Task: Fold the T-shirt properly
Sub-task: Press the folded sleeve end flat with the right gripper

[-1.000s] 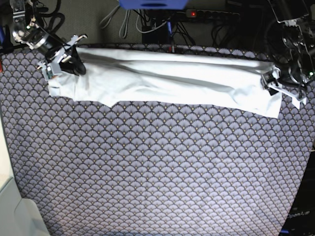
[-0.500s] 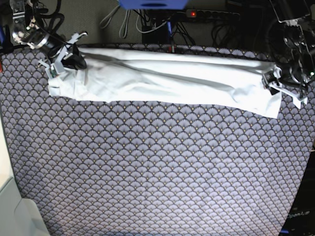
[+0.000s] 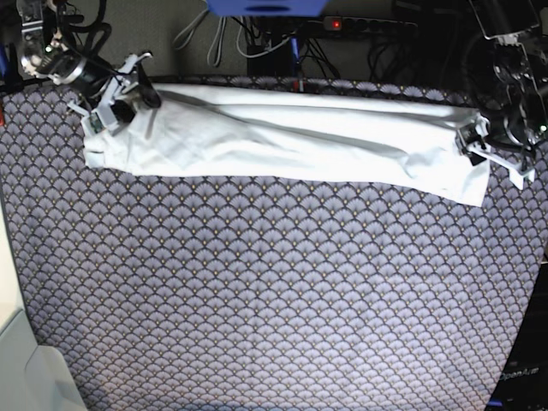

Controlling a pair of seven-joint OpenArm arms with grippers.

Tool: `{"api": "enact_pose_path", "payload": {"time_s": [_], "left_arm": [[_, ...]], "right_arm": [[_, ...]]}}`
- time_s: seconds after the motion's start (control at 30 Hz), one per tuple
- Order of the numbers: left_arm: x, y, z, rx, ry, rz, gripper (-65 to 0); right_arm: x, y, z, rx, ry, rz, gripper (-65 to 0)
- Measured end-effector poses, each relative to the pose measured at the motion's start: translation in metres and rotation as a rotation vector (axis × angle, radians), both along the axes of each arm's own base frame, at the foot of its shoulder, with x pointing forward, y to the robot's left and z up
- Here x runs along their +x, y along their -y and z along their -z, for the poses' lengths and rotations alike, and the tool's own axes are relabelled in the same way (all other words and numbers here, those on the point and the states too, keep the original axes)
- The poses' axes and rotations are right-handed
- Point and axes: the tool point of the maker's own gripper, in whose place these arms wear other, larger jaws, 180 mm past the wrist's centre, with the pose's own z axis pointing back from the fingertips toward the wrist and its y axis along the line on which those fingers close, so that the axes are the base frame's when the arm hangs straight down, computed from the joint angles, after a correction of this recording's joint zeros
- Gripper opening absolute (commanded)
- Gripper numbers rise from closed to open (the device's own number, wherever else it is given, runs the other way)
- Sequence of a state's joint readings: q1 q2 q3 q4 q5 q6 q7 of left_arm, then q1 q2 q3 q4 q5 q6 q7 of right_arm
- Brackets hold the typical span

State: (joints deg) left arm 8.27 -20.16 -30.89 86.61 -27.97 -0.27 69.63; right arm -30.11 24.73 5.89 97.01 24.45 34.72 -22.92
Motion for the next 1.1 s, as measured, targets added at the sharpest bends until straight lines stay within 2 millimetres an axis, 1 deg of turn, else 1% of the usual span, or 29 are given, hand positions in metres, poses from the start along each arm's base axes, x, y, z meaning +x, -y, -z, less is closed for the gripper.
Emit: {"api": "enact_pose_path", "payload": {"time_s": [0.1,0.17,0.27,0.4,0.5,0.57,0.7,0.77,0.83,0.87,1.0,1.1], "left_arm": [[0.0,0.0,0.0,0.0,0.001,0.0,-21.1],[0.0,0.0,0.0,-0.002,0.001,0.0,-21.1],[0.0,0.0,0.0,-0.003,0.002,-0.001,-21.1],[0.0,0.0,0.0,-0.002,0.002,-0.001,-21.1],[0.0,0.0,0.0,-0.003,0.002,-0.001,-21.1],[0.0,0.0,0.0,-0.003,0.002,-0.001,-21.1],[0.0,0.0,0.0,-0.003,0.002,-0.002,-21.1],[0.0,0.0,-0.001,-0.003,0.003,-0.003,-21.1],[0.0,-0.001,-0.001,-0.001,0.003,-0.003,-21.1],[0.0,-0.001,-0.001,-0.001,0.004,-0.004,-21.1],[0.0,-0.001,-0.001,-0.003,0.004,-0.004,-21.1],[0.0,-0.001,-0.001,-0.002,0.003,-0.004,-21.1]], "right_arm": [[0.007,-0.005,-0.015,0.001,0.047,-0.017,-31.6],[0.014,-0.002,-0.027,-0.004,0.084,-0.004,-31.6],[0.024,0.011,-0.041,-0.013,0.135,0.054,-31.4],[0.027,0.024,-0.045,-0.032,0.153,0.092,-31.3],[0.028,0.026,-0.046,-0.035,0.154,0.096,-31.3],[0.025,0.022,-0.048,-0.036,0.156,0.088,-31.4],[0.026,-0.003,-0.065,0.018,0.208,0.085,-31.4],[0.03,-0.009,-0.073,0.039,0.235,0.084,-31.4],[0.032,-0.011,-0.071,0.049,0.233,0.092,-31.4],[0.032,-0.016,-0.067,0.061,0.223,0.085,-31.4],[0.031,-0.03,-0.033,0.099,0.133,0.066,-31.4],[0.029,-0.03,-0.01,0.122,0.076,0.08,-31.4]]}}
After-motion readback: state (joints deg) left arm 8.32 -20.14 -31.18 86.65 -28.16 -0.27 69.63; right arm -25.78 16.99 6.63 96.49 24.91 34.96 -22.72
